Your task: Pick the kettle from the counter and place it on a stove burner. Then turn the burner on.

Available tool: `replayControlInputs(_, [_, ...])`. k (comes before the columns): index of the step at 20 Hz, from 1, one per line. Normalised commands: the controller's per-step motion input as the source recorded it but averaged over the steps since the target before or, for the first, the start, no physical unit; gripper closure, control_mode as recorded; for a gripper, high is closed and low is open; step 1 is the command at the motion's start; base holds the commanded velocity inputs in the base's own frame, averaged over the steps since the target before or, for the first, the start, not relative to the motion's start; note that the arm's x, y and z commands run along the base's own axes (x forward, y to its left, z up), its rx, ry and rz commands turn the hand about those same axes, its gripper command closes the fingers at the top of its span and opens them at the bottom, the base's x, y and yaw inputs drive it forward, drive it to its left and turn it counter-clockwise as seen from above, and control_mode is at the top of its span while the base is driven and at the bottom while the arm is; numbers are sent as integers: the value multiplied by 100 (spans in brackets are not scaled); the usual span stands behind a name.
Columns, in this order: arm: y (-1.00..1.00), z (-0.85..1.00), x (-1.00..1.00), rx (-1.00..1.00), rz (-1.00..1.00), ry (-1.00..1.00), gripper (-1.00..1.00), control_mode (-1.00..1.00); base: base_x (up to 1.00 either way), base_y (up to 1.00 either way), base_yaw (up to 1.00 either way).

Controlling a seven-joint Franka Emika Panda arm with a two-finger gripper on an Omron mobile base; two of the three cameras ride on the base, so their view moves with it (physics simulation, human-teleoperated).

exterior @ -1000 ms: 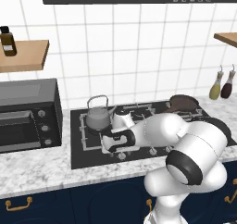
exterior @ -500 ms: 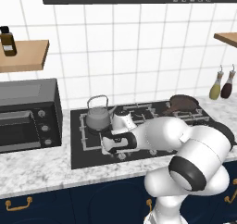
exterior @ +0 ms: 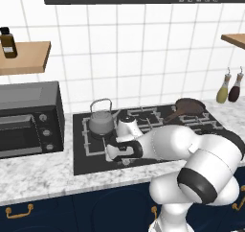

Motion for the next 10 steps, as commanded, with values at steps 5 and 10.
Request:
replayControlInputs(5, [0, 0, 0, 0, 8, 0, 100, -100, 0, 0, 0])
replayControlInputs(10, [0, 0, 0, -1, 17, 0, 100, -100, 0, 0, 0])
